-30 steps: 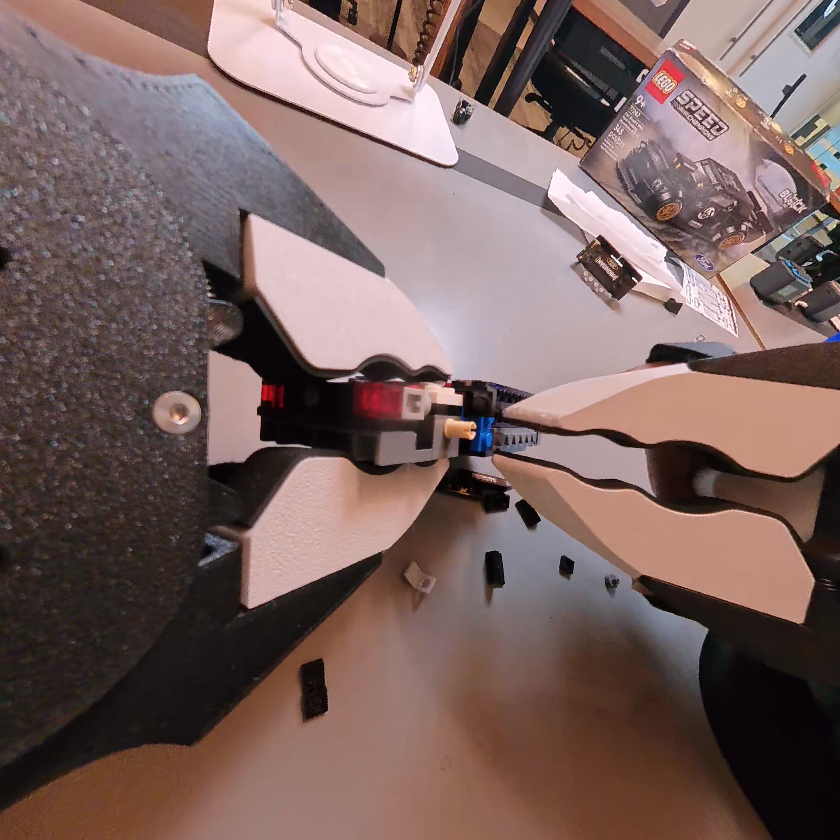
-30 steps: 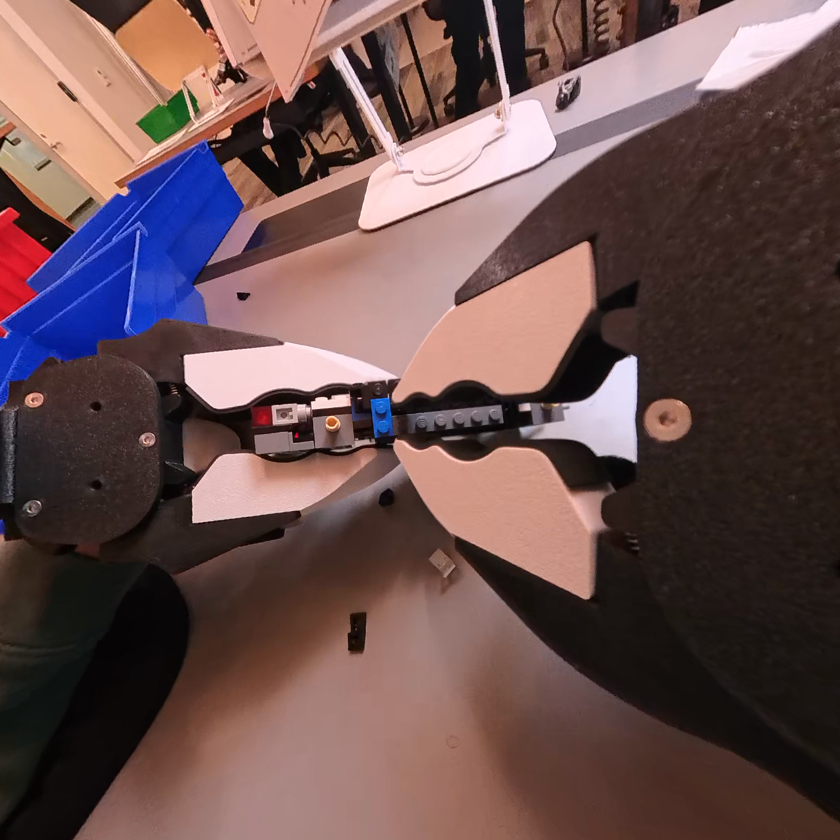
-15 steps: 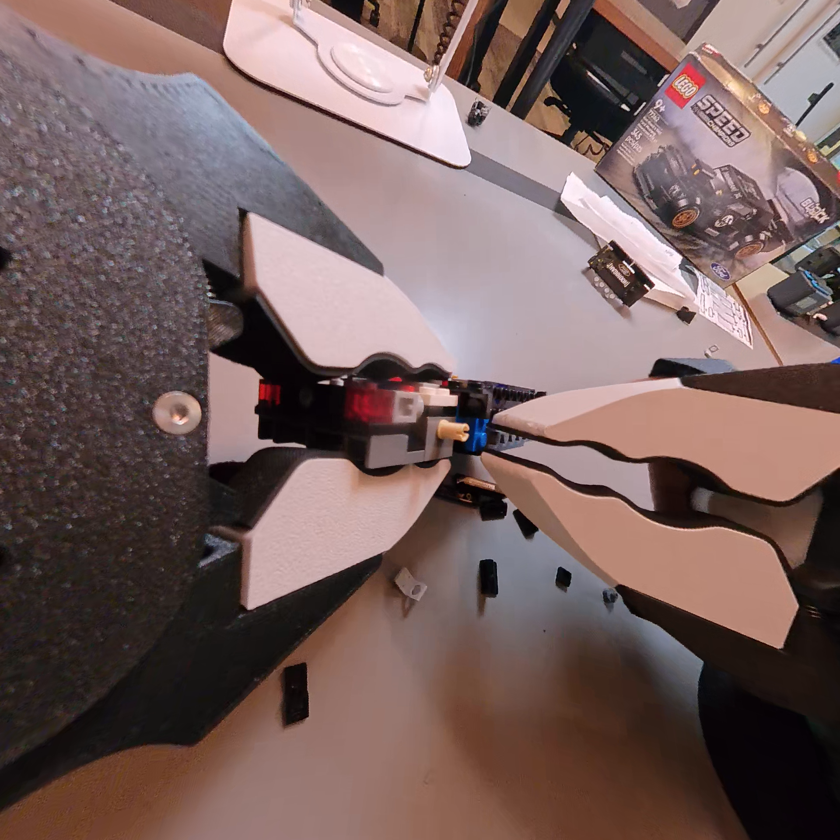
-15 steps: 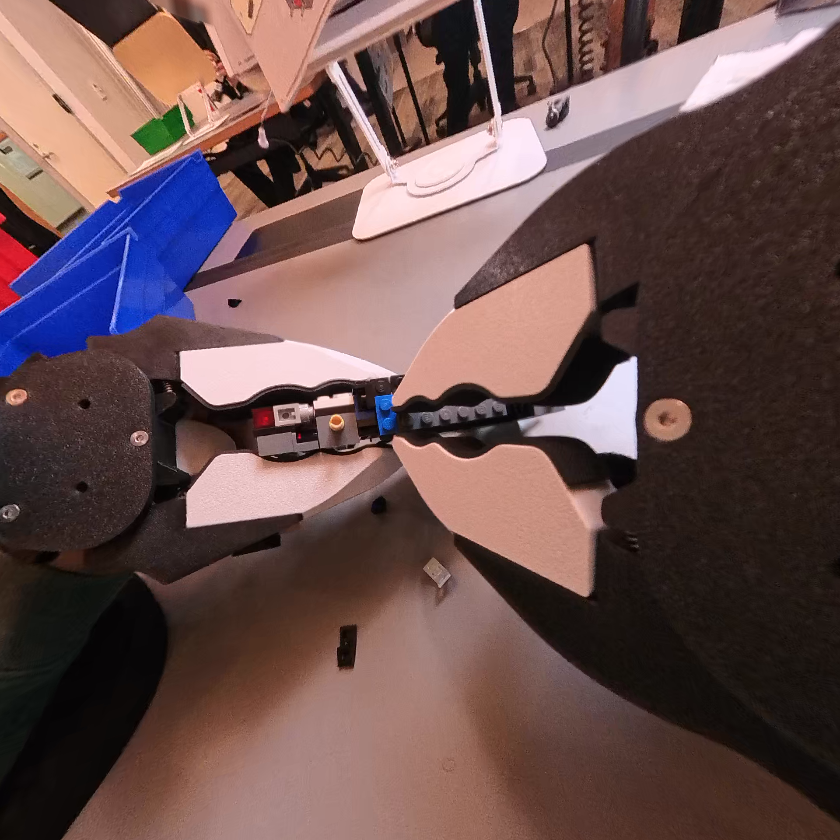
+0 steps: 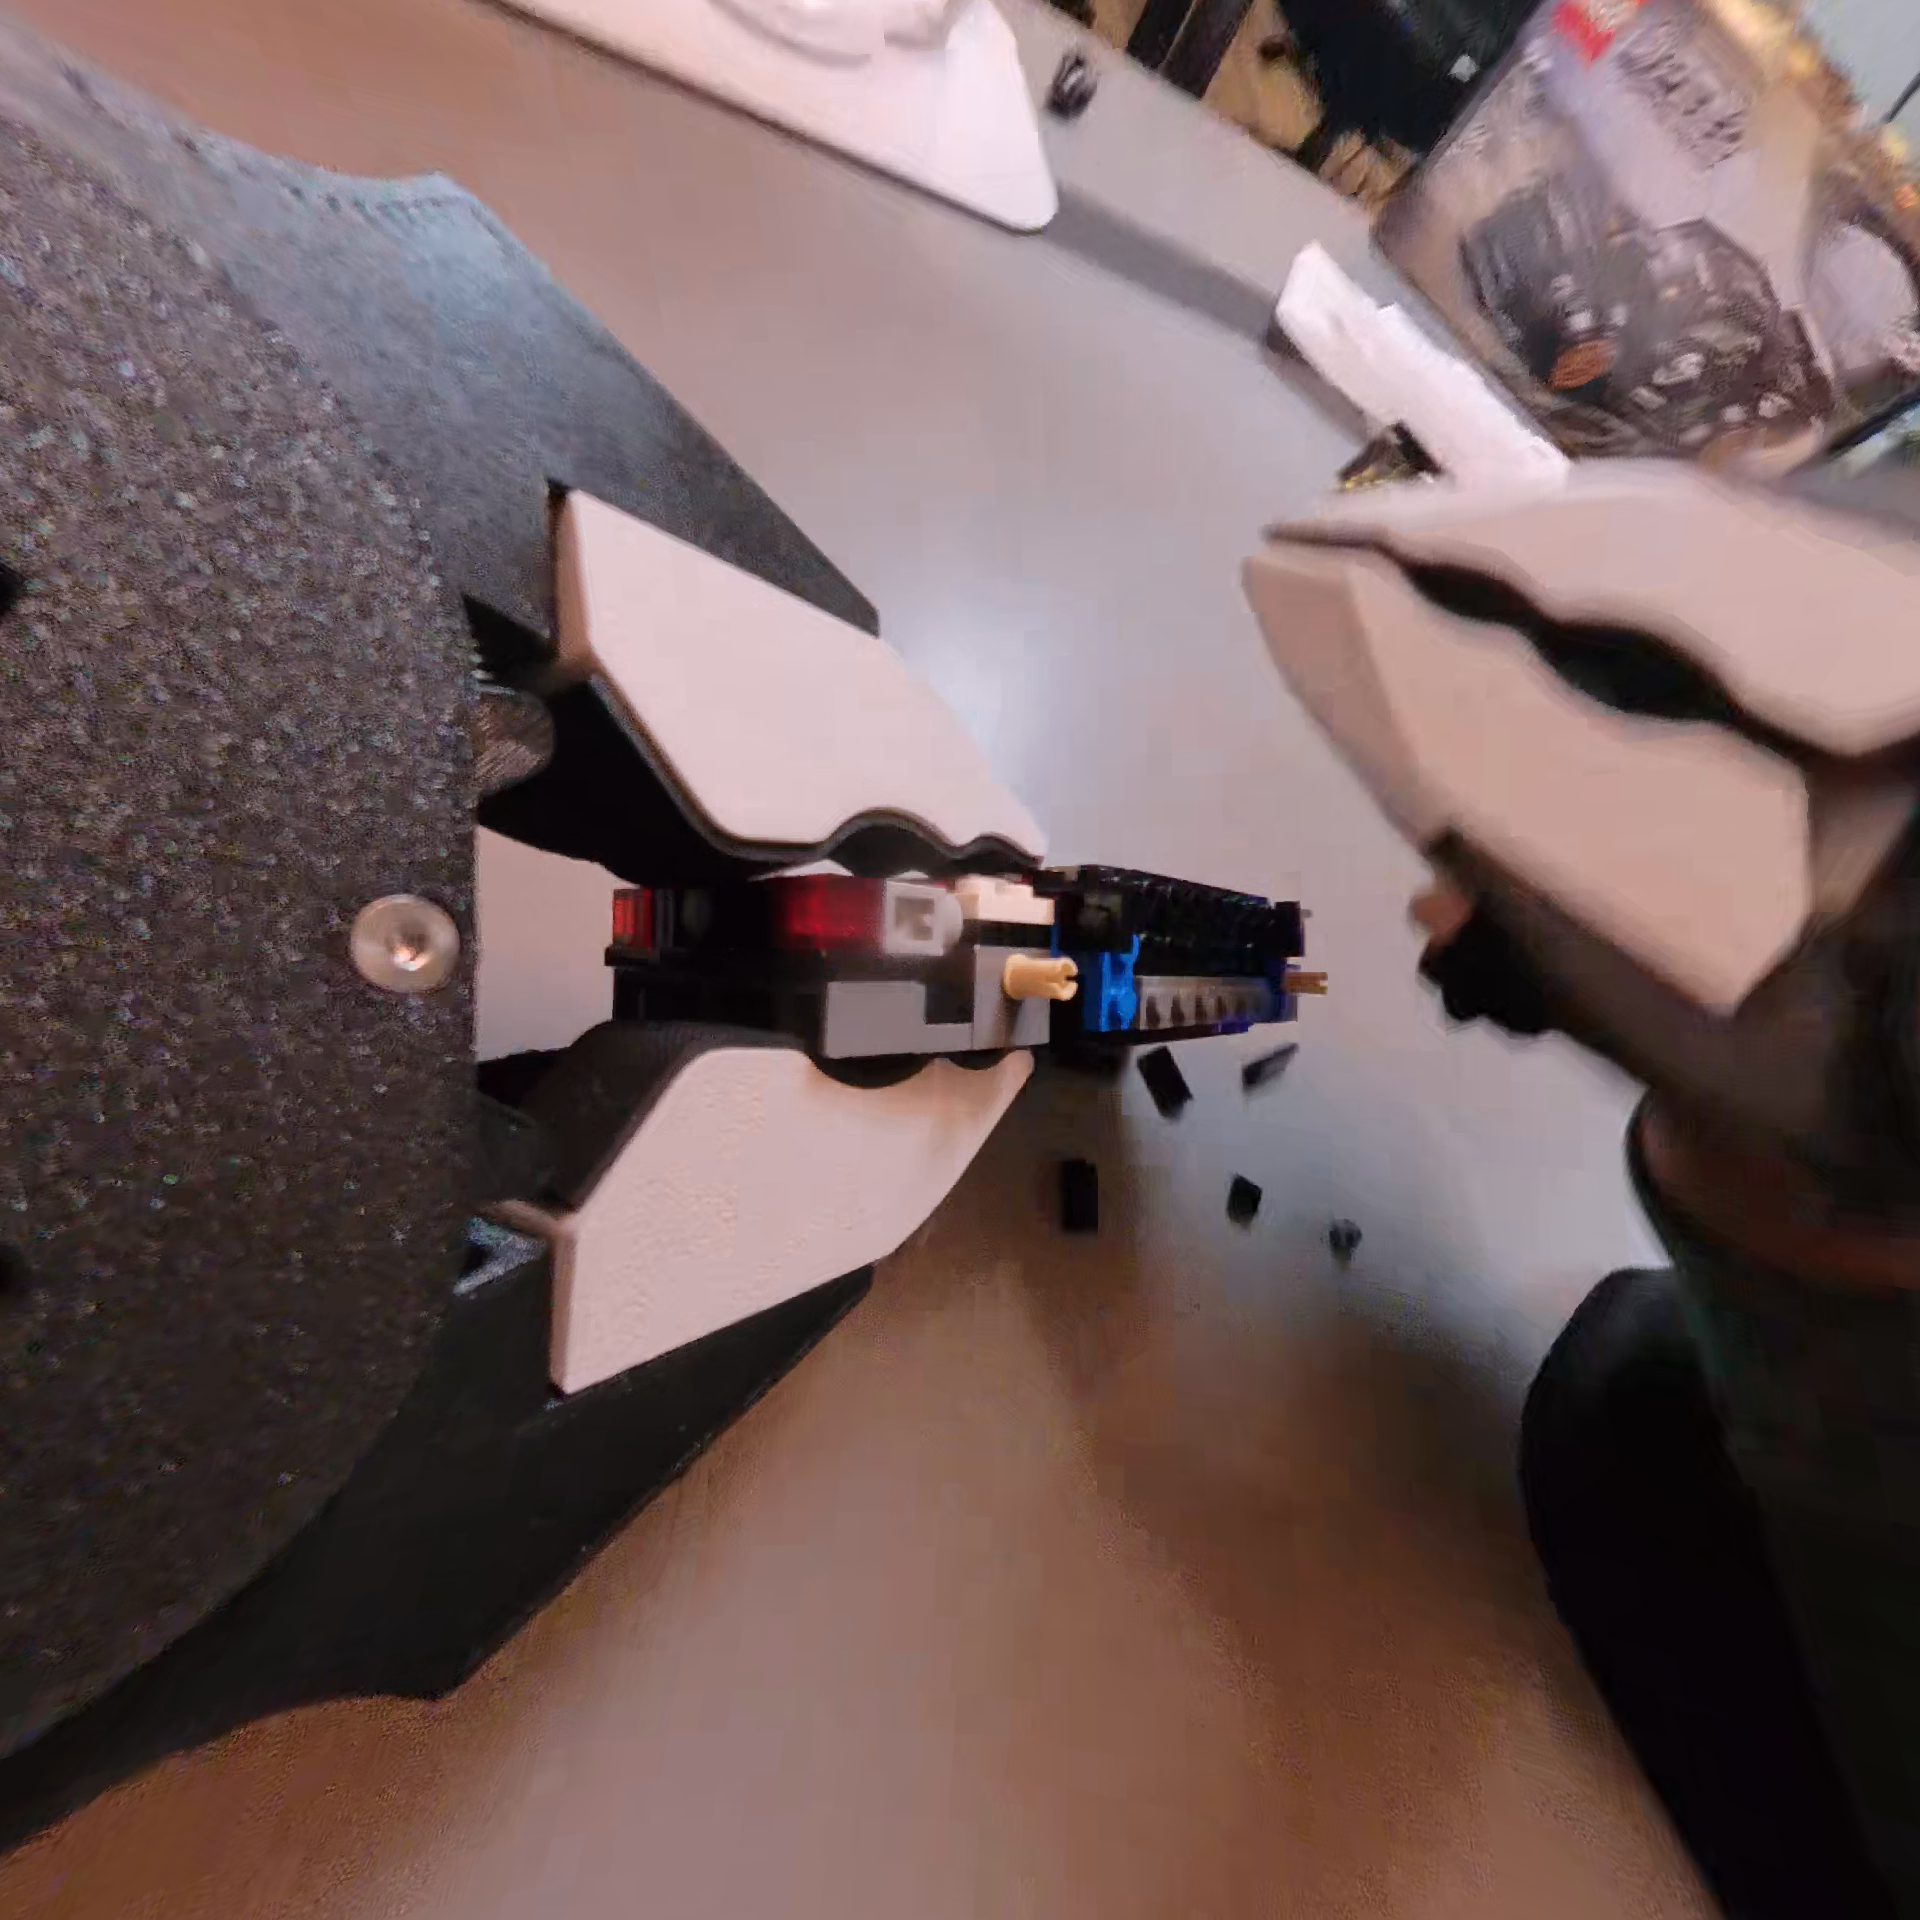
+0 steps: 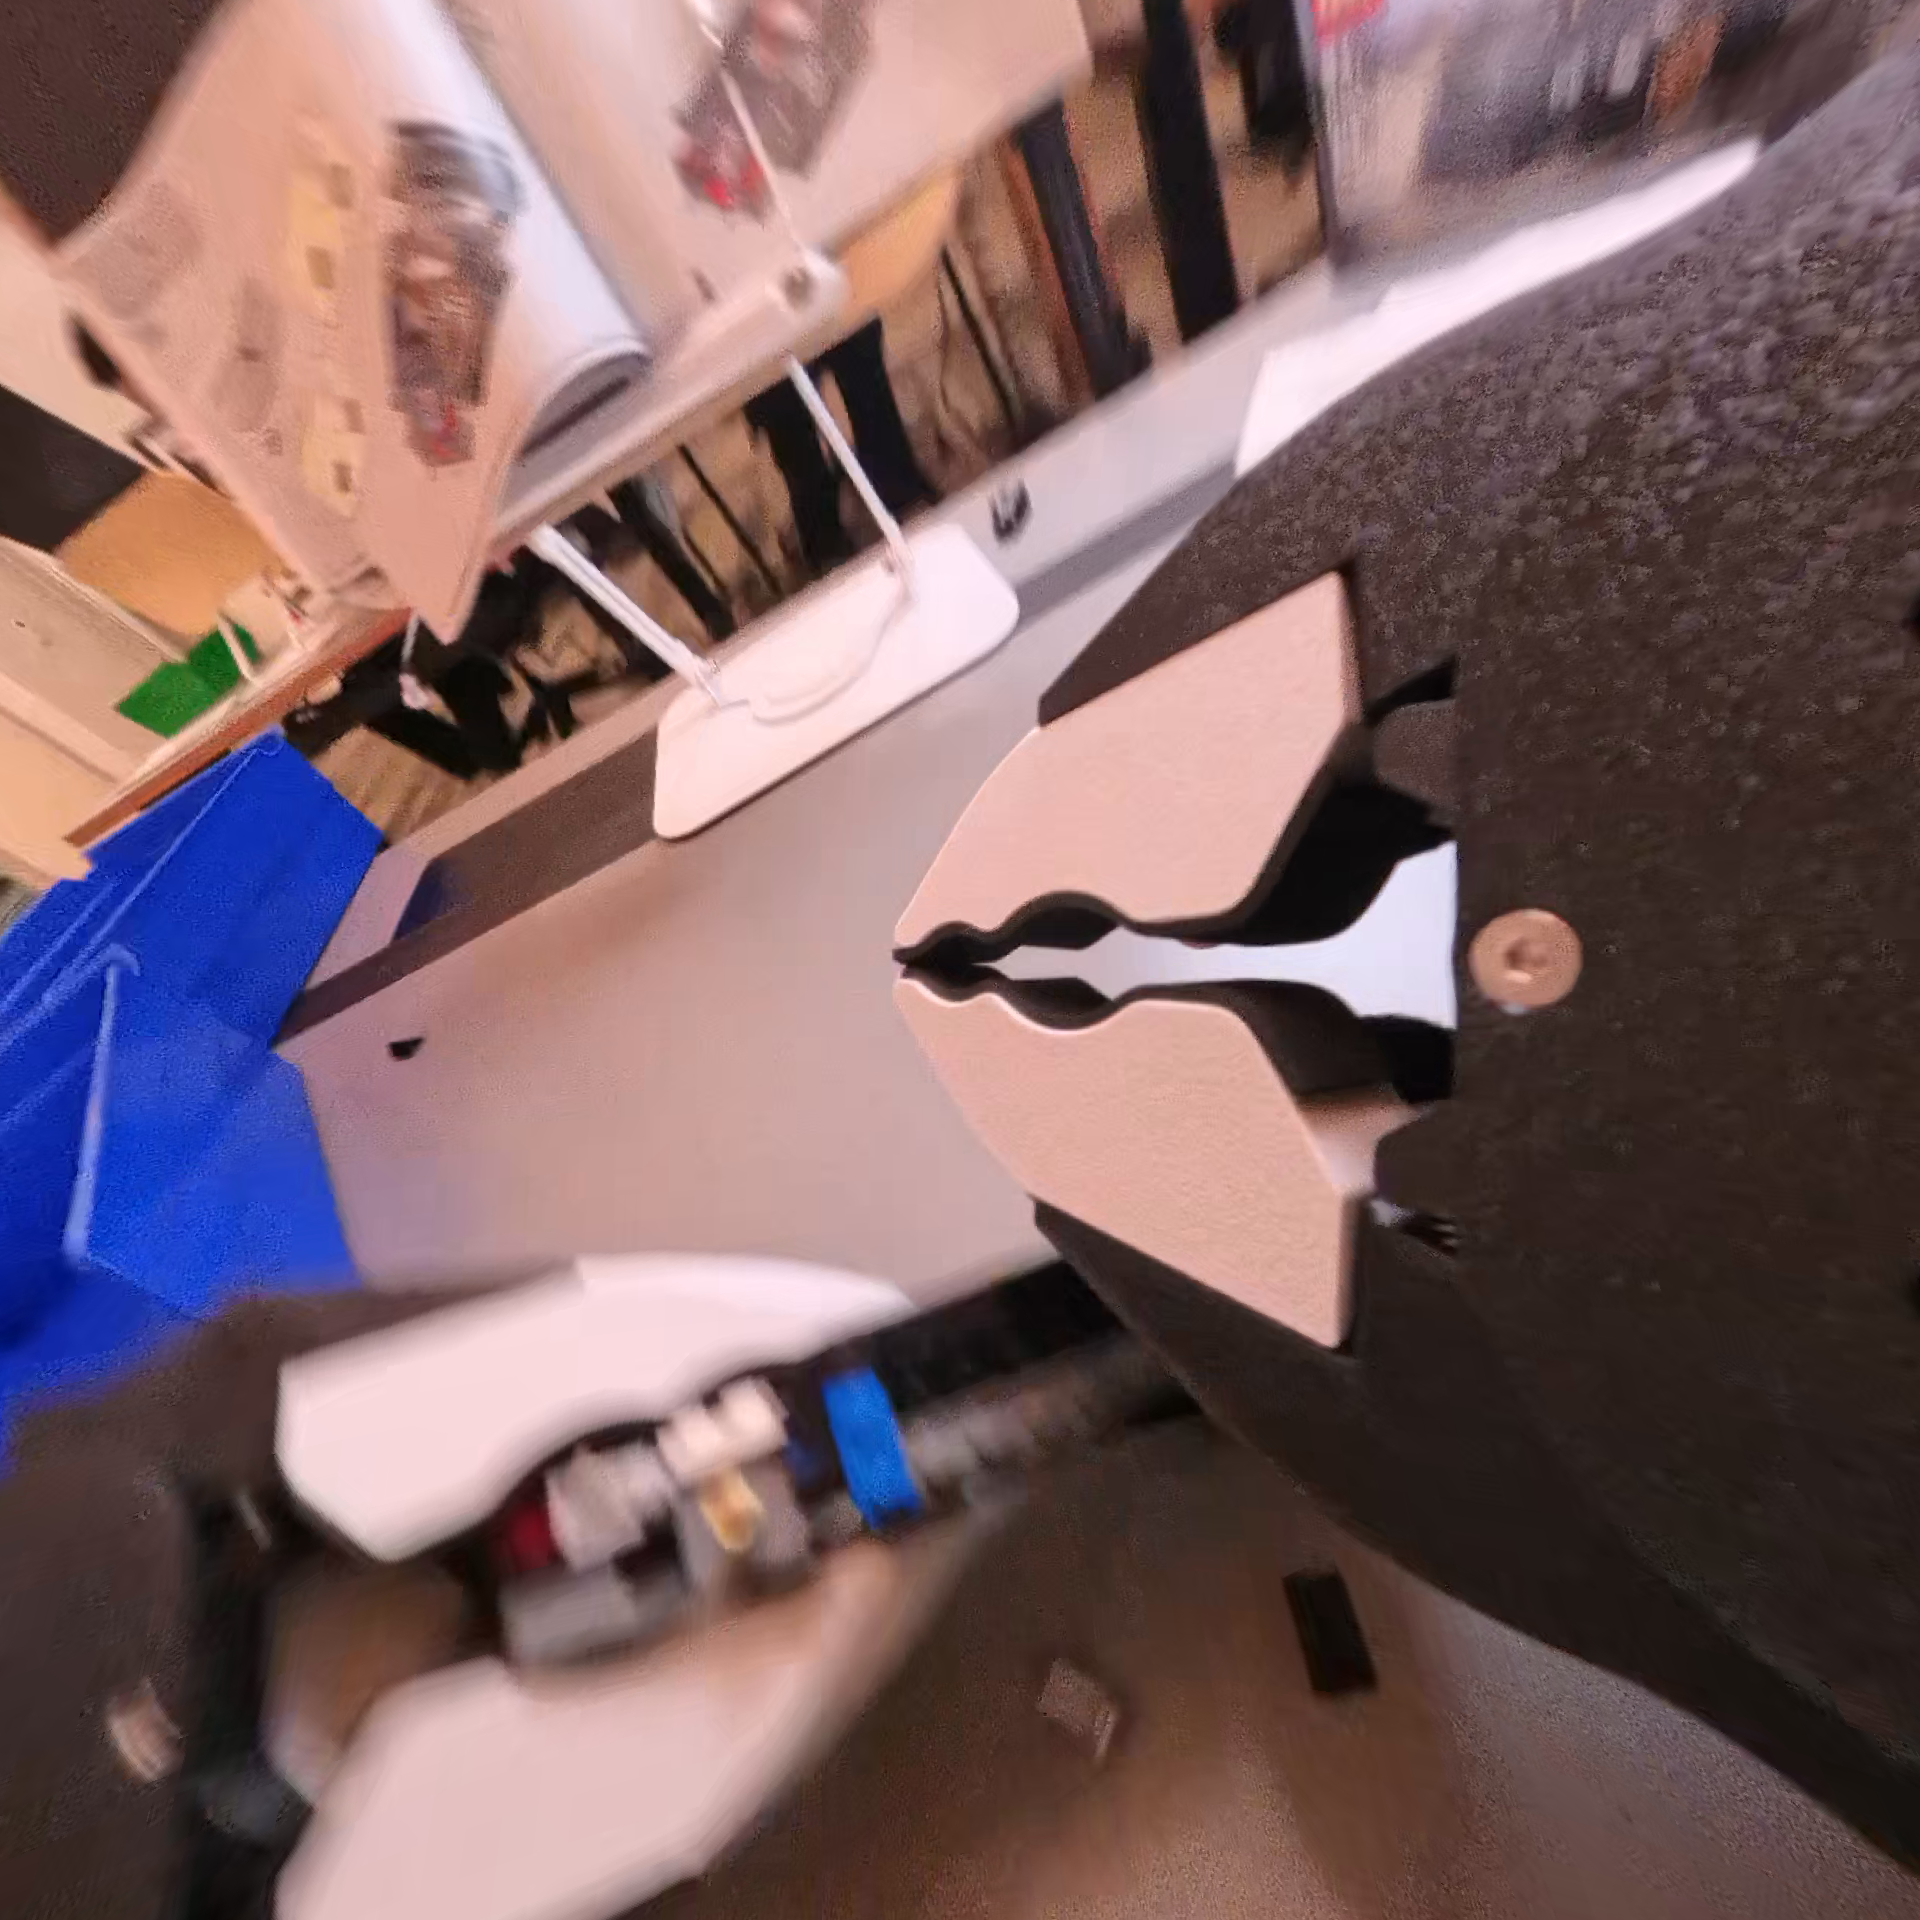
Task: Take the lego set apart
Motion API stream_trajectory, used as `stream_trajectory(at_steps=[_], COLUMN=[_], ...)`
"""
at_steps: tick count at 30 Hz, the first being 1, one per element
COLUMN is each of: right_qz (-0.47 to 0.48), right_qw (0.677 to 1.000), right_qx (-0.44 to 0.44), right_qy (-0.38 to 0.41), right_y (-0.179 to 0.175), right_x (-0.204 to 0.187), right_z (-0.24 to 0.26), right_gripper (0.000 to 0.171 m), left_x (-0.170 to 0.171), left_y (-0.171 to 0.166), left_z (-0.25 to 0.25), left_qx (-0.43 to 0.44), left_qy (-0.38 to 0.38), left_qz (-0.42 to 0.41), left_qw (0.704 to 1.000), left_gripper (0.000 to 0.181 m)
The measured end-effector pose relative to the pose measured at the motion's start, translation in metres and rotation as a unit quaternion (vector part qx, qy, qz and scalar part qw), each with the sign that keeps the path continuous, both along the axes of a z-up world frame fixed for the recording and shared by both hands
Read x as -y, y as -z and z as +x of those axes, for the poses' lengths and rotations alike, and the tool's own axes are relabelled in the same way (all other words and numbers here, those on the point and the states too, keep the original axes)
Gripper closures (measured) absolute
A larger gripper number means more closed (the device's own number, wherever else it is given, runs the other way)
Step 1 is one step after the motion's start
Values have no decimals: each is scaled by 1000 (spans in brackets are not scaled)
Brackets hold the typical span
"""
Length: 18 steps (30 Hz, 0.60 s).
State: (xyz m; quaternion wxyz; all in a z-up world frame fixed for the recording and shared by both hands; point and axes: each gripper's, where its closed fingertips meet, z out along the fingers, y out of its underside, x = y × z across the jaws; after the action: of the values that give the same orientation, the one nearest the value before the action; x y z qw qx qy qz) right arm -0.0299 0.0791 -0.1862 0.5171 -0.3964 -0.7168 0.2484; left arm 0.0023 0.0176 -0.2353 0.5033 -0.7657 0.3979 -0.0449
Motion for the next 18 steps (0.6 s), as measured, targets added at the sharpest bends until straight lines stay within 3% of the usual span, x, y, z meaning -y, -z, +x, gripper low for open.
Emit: stream_trajectory(at_steps=[2, 4, 7, 10, 18], right_qz=[-37, -48, -62, -60, -61], right_qw=[999, 998, 995, 992, 989], right_qx=[-14, -25, -28, -8, 40], right_qy=[-23, -38, -72, -109, -126], right_y=[-11, -13, -17, -7, 18], right_x=[5, 15, 24, 37, 51], right_z=[3, 7, 11, 13, 8], right_gripper=[171, 171, 171, 160, 158], left_x=[-9, -13, -13, -13, -13], left_y=[-1, -3, -2, -3, -3], left_z=[-10, -29, -31, -30, -27], left_qx=[-33, 24, 50, 79, 81], left_qy=[-45, -77, -88, -90, -94], left_qz=[5, -34, -40, -59, -66], left_qw=[998, 996, 994, 991, 990], left_gripper=[153, 153, 153, 153, 153])
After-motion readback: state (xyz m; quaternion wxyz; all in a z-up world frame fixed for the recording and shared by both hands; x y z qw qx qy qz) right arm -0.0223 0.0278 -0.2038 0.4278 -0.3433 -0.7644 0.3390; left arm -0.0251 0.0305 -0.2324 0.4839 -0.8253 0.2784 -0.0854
